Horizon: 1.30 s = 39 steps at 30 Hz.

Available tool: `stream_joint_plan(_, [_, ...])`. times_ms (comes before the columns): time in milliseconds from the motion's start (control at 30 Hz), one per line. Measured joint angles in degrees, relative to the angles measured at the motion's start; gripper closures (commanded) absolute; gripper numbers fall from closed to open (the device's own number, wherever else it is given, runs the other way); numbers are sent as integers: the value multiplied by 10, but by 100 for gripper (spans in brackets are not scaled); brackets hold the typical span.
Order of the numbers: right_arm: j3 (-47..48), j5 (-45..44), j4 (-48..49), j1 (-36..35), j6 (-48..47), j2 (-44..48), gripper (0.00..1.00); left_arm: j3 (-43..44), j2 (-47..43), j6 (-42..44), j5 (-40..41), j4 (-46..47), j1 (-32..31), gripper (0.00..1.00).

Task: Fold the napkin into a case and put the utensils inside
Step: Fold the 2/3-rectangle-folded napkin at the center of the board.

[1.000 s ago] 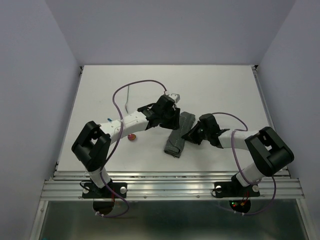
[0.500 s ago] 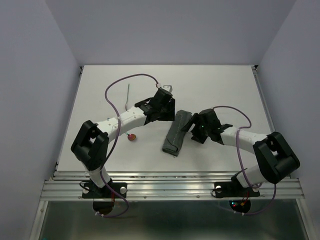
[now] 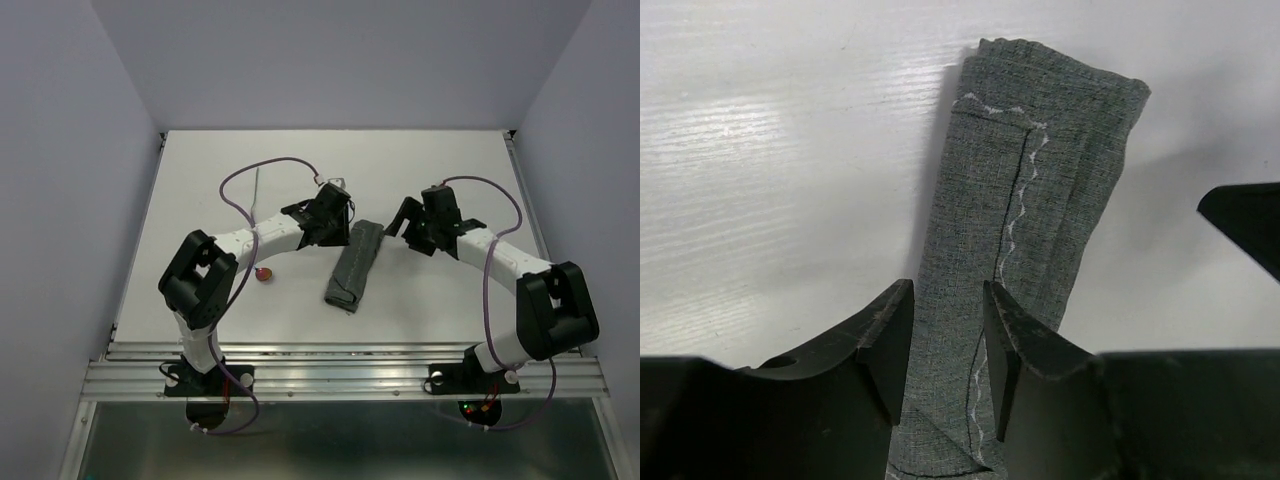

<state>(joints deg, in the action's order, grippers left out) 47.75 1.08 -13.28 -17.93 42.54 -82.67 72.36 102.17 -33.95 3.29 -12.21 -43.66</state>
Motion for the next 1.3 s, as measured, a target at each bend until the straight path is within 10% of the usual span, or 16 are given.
stream_joint_plan(533, [163, 70, 42, 11, -37, -208, 26, -33, -13, -11, 14, 4, 0, 55])
stream_joint_plan(900, [156, 122, 97, 11, -20, -245, 62, -54, -26, -8, 2, 22, 0, 48])
stream_joint_plan(1300, [4, 144, 153, 9, 58, -155, 49, -53, -43, 26, -4, 25, -3, 31])
